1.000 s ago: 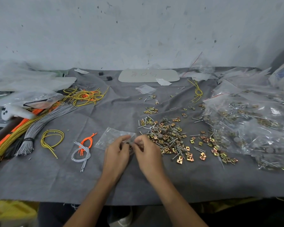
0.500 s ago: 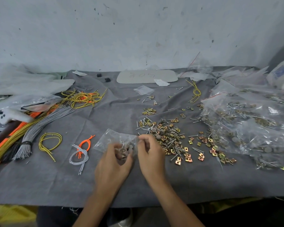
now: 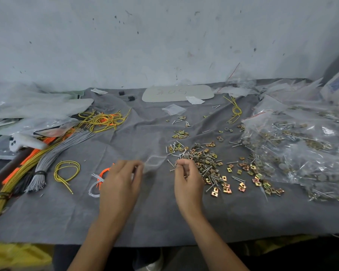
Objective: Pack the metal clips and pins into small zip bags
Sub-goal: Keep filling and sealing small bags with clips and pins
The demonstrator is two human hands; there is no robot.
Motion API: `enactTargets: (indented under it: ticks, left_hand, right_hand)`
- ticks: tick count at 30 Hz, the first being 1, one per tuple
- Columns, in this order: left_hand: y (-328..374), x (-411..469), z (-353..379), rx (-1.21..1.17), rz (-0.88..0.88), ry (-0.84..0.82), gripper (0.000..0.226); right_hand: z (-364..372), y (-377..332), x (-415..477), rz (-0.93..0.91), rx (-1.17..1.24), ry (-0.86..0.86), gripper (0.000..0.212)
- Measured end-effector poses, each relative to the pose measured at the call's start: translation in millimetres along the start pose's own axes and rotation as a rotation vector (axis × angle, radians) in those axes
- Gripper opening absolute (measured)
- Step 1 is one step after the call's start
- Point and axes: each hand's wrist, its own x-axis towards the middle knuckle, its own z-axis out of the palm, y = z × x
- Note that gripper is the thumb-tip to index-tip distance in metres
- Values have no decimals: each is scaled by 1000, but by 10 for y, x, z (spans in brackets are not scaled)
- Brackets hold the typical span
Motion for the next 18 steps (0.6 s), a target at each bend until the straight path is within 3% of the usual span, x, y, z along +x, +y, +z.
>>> enactTargets:
  ticks: [4,8,11,13,18]
  left_hand:
    - [117,255,-434,-93,5,39,3]
    - [225,198,-679,-182,14,-61,6]
    - [338,38,-692,-237,68,-132,14]
    - [427,-82,-666,-276,93,-146,16]
    - [572,-270,-620,-433,69,-158,10]
  right_hand:
    - [-64,-103,9,28,80,-91,26]
    - [-341,-438,21,-82,174,-168,28]
    - [-552,-774,14,-392,-129,-435,42]
    - [-616,-922,-14,-580,-366,-557,38]
    - [-764,-1099,-96,-703,-400,-527,11]
